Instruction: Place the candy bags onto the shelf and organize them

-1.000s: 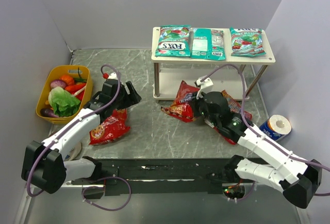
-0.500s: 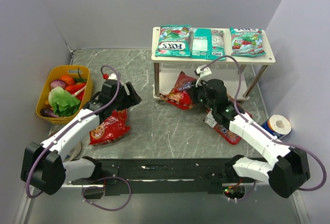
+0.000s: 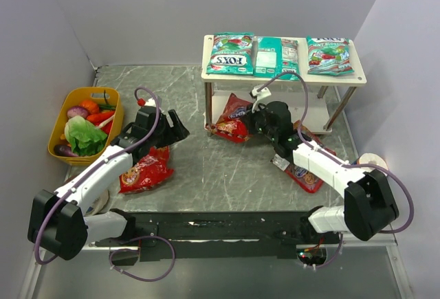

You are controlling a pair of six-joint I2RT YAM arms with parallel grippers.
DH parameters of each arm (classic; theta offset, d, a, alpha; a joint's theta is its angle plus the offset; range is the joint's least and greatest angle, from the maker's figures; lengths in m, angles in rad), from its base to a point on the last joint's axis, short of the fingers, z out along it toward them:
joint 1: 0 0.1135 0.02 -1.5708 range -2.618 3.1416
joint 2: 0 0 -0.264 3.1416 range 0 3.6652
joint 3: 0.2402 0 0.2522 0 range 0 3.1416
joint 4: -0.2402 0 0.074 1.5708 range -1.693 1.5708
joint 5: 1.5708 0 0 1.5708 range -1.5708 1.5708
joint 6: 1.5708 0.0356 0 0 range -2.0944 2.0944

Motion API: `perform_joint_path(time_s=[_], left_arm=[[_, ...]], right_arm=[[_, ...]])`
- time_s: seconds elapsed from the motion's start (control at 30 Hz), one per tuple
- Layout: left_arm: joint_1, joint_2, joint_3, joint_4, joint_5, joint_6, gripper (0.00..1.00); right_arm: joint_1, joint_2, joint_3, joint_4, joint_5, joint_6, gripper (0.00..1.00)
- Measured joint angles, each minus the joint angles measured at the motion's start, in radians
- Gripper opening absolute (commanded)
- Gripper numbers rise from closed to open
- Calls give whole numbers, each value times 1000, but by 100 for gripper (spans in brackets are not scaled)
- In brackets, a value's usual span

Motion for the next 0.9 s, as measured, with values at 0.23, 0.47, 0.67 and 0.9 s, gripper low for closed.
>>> perform_joint_path(time_s=[0.23,0.47,0.67,0.9], left_arm=[[0,0,0,2,9,-10,83],[0,6,0,9,27,-10,84],[0,27,0,10,43,-10,84],[0,48,0,32,74,-13,86]], right_arm=[[-17,17,-43,41,26,34,15],[-21,14,-140,84,131,129,35],[-21,14,-158,72,204,231,57],[-22,-1,-158,-19,242,408,81]])
